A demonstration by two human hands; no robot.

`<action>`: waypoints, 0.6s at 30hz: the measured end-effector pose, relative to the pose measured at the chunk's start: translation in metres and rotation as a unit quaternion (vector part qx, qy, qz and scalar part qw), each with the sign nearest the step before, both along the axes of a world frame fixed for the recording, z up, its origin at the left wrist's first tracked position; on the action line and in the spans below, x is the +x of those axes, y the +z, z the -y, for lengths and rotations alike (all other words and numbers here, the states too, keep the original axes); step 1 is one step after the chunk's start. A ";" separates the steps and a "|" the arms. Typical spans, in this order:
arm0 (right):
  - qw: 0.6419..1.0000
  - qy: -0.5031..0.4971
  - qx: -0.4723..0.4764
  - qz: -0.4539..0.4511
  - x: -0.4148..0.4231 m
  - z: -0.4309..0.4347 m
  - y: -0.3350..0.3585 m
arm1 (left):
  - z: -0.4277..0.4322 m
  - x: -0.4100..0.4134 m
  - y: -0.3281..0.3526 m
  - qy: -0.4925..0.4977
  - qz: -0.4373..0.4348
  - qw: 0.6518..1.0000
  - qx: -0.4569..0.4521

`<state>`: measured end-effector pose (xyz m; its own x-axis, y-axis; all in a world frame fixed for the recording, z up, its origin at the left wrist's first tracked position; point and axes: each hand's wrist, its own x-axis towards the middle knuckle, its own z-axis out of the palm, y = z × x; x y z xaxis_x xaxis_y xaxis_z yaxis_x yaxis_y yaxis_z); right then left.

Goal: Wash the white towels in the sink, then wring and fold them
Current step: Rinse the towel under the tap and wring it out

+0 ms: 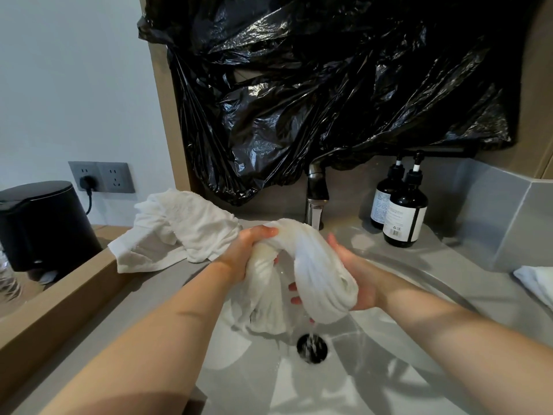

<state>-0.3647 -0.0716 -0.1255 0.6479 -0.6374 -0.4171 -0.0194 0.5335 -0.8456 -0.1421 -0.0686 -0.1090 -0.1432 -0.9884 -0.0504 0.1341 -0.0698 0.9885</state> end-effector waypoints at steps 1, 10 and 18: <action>0.999 0.030 -0.008 0.019 -0.002 0.002 -0.001 | 0.000 -0.001 0.000 0.005 -0.008 1.000 -0.005; 0.987 0.072 -0.136 -0.055 -0.011 0.007 0.003 | 0.007 -0.004 -0.003 0.117 0.000 0.993 -0.020; 0.723 -0.111 -0.437 -0.524 0.008 0.003 0.009 | 0.002 -0.023 -0.008 0.034 -0.024 0.998 0.052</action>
<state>-0.3568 -0.0749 -0.1167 0.1096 -0.9938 0.0193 -0.8897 -0.1067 -0.4438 -0.1653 -0.0705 -0.1170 -0.0803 -0.9858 -0.1476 0.1900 -0.1605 0.9686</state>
